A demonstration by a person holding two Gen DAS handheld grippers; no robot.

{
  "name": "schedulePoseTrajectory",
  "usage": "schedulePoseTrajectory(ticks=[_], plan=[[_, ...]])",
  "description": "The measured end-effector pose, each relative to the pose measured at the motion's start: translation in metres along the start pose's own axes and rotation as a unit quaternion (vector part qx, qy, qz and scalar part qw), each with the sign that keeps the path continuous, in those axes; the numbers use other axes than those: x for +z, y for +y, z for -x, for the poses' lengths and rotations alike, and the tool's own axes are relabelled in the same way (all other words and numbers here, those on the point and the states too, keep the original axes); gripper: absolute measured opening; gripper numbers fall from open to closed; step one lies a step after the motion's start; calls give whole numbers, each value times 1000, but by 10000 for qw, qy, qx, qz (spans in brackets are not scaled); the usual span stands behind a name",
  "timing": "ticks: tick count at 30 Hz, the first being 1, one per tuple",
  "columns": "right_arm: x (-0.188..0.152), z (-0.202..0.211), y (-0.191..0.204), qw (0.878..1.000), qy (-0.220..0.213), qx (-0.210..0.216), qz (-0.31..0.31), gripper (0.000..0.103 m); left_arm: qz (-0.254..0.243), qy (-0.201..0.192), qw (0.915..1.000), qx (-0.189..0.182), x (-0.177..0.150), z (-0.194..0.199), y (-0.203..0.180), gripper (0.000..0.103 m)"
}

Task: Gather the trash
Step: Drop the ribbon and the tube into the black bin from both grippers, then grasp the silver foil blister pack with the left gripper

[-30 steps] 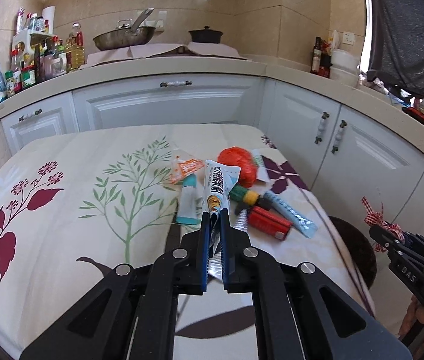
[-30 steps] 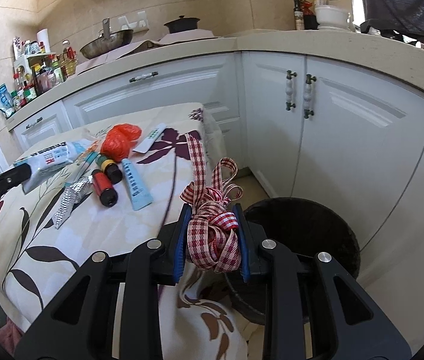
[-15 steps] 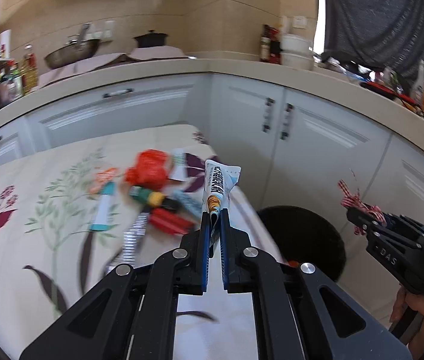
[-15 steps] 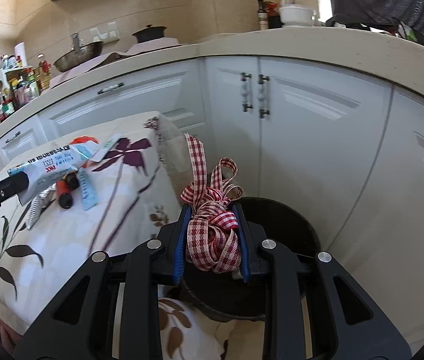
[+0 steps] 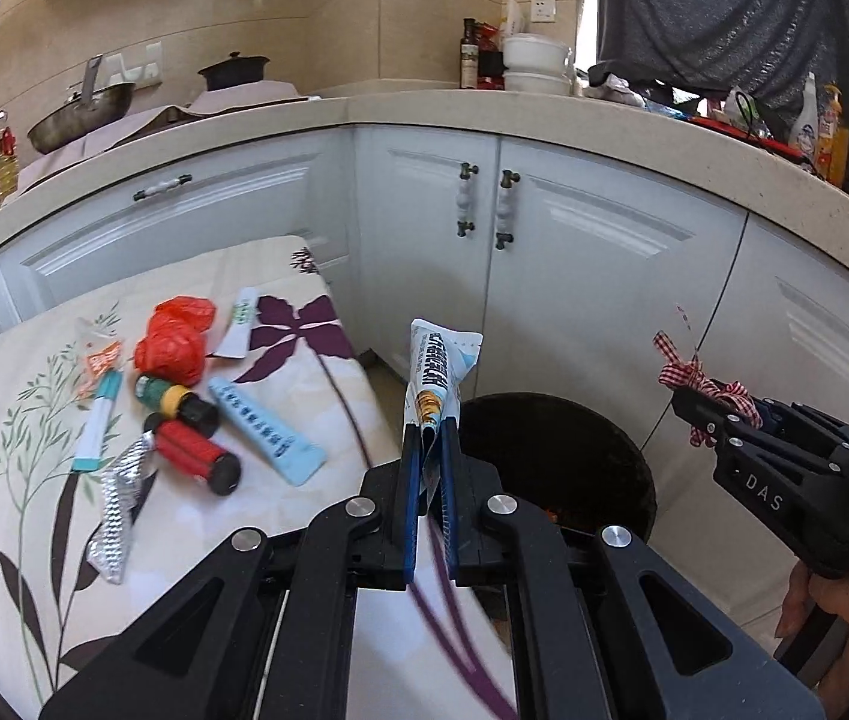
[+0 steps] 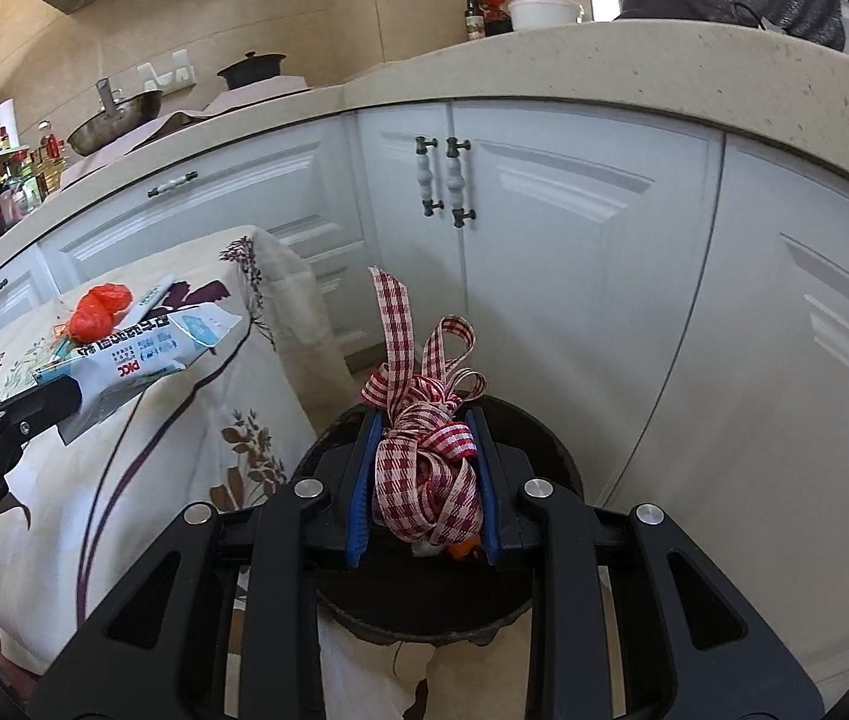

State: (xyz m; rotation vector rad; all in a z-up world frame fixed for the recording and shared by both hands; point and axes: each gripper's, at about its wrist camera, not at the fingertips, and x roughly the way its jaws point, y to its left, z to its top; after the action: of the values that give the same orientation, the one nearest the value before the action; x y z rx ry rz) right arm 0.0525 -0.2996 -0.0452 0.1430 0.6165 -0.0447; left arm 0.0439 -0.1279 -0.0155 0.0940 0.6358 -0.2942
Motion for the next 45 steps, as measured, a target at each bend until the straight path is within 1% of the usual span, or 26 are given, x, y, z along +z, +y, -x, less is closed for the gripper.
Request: schedulePoseTrajectory(ticks=[6, 10, 11, 12, 13, 14, 17, 20, 24, 27, 29, 33, 37, 45], plan=[[4, -9, -8, 10000, 2, -42, -80, 27, -93, 57, 9999, -52, 7, -16, -15, 7], [8, -17, -14, 9998, -45, -83, -160, 29, -148, 163, 9997, -91, 10, -29, -24, 10], [8, -20, -16, 9998, -41, -60, -193, 32, -151, 186, 9997, -92, 10, -32, -26, 15], [9, -22, -18, 9997, -38, -73, -217, 43, -161, 212, 9996, -110, 10, -35, -27, 19], [9, -25, -20, 9996, -40, -122, -259, 49, -178, 253, 9995, -115, 10, -38, -29, 26], [9, -27, -21, 9995, -13, -126, -277, 49, -173, 279, 9994, -100, 10, -39, -29, 32], [8, -30, -22, 9994, 27, -151, -297, 50, -74, 289, 9995, -128, 9, -39, -26, 42], [8, -28, -20, 9995, 21, -162, -281, 51, 21, 249, 9996, -152, 11, -36, -21, 46], [8, -22, -15, 9995, -16, -162, -256, 56, 125, 163, 9997, -141, 13, -28, -13, 51], [8, -18, -10, 9996, -40, -135, -241, 57, 194, 95, 9998, -54, 14, -18, -1, 52], [8, -15, -3, 9997, -48, -91, -220, 59, 254, 71, 9997, 7, 13, -12, 7, 56], [8, -10, 13, 9999, -66, 21, -112, 60, 376, -34, 9990, 253, 9, 1, 29, 59], [8, -6, 37, 9998, -71, 208, 29, 61, 531, -47, 9973, 499, 2, 11, 56, 60], [5, -1, 89, 9976, -36, 613, 321, 61, 953, 42, 9897, 1071, -21, 29, 118, 60]])
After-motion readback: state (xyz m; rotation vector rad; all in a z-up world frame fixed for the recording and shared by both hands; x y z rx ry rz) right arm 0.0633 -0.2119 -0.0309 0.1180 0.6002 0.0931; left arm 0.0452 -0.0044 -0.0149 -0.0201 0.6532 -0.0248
